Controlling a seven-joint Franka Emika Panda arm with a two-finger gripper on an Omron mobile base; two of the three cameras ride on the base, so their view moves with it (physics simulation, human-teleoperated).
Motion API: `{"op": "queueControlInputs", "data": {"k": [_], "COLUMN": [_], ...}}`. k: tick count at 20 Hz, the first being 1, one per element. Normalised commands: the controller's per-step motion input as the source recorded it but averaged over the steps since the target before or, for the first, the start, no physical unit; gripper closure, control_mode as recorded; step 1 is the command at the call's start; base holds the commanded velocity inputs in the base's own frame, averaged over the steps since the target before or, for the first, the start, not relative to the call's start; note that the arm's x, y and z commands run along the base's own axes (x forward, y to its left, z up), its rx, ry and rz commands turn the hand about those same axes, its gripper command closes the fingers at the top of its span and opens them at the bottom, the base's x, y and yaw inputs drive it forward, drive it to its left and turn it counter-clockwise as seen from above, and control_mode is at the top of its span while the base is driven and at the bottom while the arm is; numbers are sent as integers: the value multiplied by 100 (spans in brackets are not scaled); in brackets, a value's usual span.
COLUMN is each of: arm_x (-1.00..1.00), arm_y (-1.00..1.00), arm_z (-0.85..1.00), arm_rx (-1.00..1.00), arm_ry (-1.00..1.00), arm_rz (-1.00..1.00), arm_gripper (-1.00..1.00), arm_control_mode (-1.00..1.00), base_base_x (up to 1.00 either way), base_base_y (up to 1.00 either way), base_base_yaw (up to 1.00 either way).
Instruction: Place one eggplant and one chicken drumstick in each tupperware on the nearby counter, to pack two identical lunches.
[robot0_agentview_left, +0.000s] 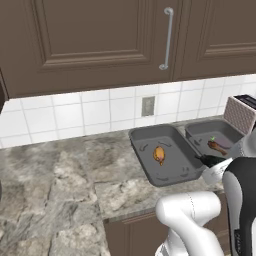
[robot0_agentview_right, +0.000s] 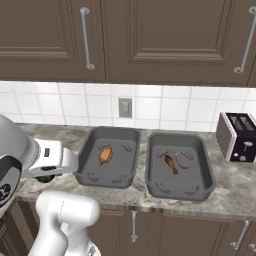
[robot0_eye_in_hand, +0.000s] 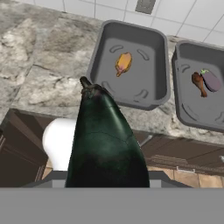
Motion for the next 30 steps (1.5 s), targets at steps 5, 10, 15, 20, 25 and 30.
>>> {"op": "queueControlInputs", "data": {"k": [5, 10, 15, 20, 25, 30], "arm_x": [0, 69, 79, 69, 68, 72], "arm_y": [0, -20, -19, -42, -28, -2], "arm_z": [0, -13, -21, -48, -72, -55], "arm_rx": [0, 0, 0, 0, 0, 2], "arm_ry": [0, 9, 7, 3, 0, 1], "arm_rz": [0, -8, -11, -12, -8, -1], "arm_gripper": [100, 100, 100, 100, 100, 100], "arm_control_mode": [100, -100, -100, -100, -100, -100], "base_base_x": [30, 0, 0, 0, 0, 0], "base_base_y": [-14, 0, 0, 0, 0, 0], "base_base_yaw": [0, 0, 0, 0, 0, 0]}}
